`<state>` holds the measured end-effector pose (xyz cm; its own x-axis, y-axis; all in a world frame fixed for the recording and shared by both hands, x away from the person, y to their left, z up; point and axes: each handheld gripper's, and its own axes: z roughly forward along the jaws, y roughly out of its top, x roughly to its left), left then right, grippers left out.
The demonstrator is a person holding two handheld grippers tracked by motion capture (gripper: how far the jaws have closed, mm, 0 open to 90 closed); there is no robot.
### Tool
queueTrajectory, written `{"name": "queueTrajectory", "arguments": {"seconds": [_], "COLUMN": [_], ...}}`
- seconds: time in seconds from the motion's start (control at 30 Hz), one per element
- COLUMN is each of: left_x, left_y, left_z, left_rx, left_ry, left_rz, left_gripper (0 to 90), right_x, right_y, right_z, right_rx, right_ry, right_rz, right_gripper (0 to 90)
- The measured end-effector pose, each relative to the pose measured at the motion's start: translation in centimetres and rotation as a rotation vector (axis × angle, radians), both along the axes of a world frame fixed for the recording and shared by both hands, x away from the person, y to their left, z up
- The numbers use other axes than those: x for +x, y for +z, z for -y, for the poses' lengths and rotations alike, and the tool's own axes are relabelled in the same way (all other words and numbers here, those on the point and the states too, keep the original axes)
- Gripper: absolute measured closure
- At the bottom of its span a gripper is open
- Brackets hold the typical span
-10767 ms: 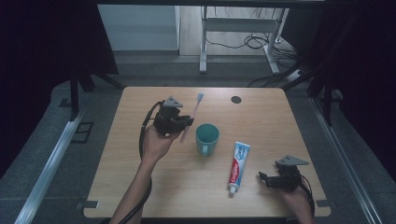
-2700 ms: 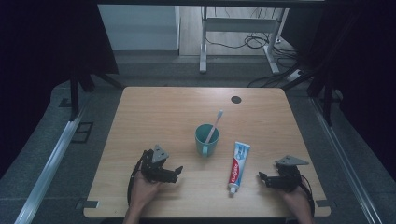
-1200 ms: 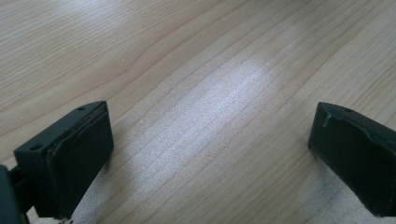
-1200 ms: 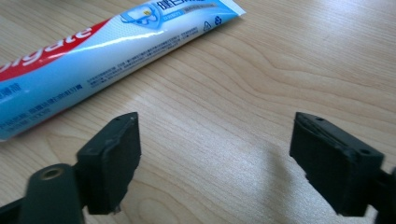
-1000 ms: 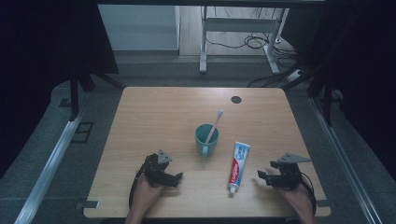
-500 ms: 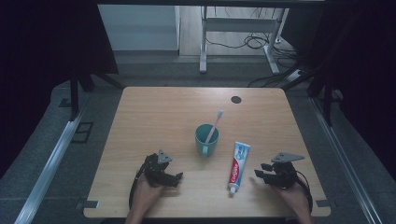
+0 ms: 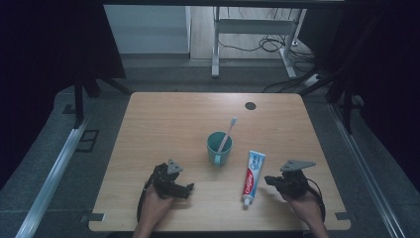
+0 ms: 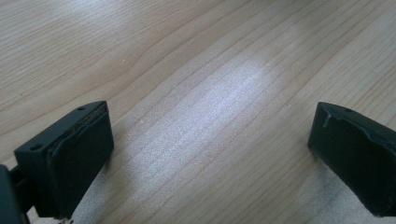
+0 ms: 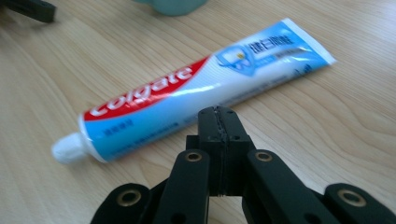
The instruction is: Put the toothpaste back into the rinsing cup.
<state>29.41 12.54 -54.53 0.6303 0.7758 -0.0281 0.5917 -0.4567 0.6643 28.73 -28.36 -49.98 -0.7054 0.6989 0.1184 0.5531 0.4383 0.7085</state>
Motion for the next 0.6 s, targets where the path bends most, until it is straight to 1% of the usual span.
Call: {"name": "queueTrajectory", "arguments": {"seconds": [0.13, 0.33, 0.6], "left_x": [0.0, 0.0, 0.0], "left_y": [0.0, 0.0, 0.0], "left_z": [0.0, 0.0, 0.0], "left_rx": [0.000, 0.000, 0.001], "left_ry": [0.000, 0.000, 0.000], "left_rz": [0.000, 0.000, 0.000], "left_gripper": [0.2, 0.2, 0.2], "right_x": [0.2, 0.5, 0.7], "right_y": [0.4, 0.9, 0.8], "right_z": [-0.7, -1.9, -4.1], "right_rx": [0.018, 0.041, 0.043], "right_ry": [0.026, 0.058, 0.102], "right_rz": [-0.011, -0.011, -0.023], "right_gripper": [89.1, 89.0, 89.1]}}
